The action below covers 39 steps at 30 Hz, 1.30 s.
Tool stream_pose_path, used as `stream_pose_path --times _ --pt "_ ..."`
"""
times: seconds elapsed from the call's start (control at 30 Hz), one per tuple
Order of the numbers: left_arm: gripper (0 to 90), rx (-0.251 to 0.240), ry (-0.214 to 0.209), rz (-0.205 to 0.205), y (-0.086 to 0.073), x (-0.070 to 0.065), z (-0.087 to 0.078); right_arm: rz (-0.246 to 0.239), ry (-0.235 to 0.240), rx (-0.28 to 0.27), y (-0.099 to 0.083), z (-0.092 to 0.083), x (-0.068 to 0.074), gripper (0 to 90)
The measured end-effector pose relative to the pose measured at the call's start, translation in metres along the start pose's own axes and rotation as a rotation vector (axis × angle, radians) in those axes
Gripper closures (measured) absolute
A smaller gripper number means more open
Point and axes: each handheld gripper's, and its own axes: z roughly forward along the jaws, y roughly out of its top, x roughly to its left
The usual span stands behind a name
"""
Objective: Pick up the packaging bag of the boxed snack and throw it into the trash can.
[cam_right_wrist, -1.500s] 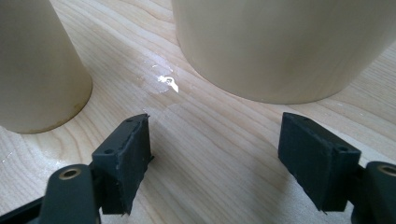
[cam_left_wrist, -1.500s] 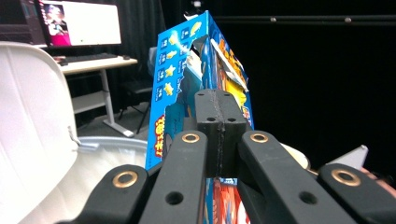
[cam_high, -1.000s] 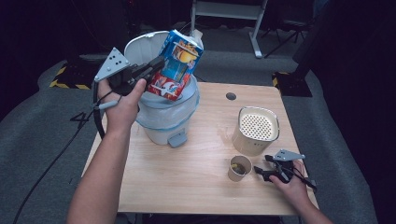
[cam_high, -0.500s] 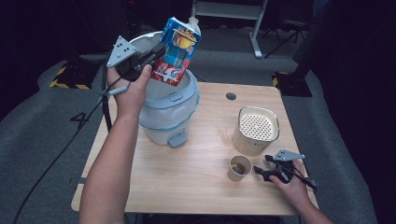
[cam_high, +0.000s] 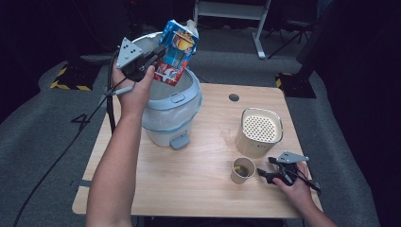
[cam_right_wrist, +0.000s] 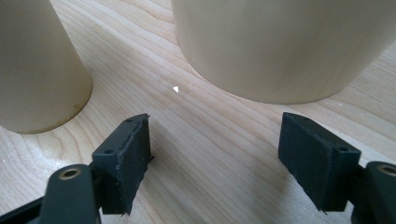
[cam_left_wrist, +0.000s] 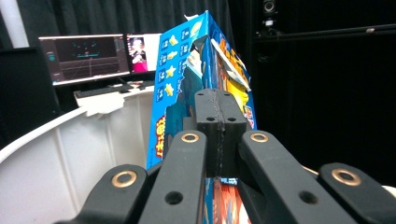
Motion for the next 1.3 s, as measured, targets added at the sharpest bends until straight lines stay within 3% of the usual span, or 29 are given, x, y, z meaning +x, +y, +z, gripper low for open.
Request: stream_pose_path --times 0.3,0.43,0.47,0.5,0.53,0.57,0.63,0.67,0.7,0.93,1.3 --pt "89.7 0.011 0.023 -0.010 -0.006 0.002 0.006 0.000 0.000 0.000 0.000 0.000 0.000 25.4" --pt "88.9 0.048 0.028 -0.016 -0.008 0.002 0.008 0.000 0.000 0.000 0.000 0.000 0.000 25.4" --pt "78.8 0.059 0.026 -0.025 -0.008 0.001 0.010 0.000 0.000 0.000 0.000 0.000 0.000 25.3" --pt "56.1 0.078 0.022 -0.039 -0.009 -0.002 0.009 0.000 0.001 0.000 0.000 0.000 0.000 25.4" --pt "49.8 0.078 0.022 -0.039 -0.009 -0.002 0.009 0.000 0.001 0.000 0.000 0.000 0.000 25.4" --pt "49.8 0.067 0.018 -0.034 -0.009 -0.005 0.006 0.001 0.001 0.000 0.000 0.000 0.000 25.4" --pt "46.8 0.070 -0.030 -0.029 -0.005 -0.012 -0.003 0.001 0.002 0.000 0.000 0.000 0.000 25.4" --pt "47.1 0.070 -0.030 -0.029 -0.005 -0.012 -0.003 0.001 0.002 0.000 0.000 0.000 0.000 25.4" --pt "47.1 0.083 -0.050 -0.001 -0.002 -0.018 -0.011 0.001 0.001 0.000 0.000 0.000 0.000 25.4" --pt "45.4 0.122 -0.124 0.024 -0.002 -0.033 -0.030 0.001 0.002 0.000 0.000 0.000 0.000 25.4" --pt "42.5 0.218 -0.229 0.049 -0.024 -0.060 -0.066 0.000 0.008 0.000 0.000 0.000 0.000 25.0"
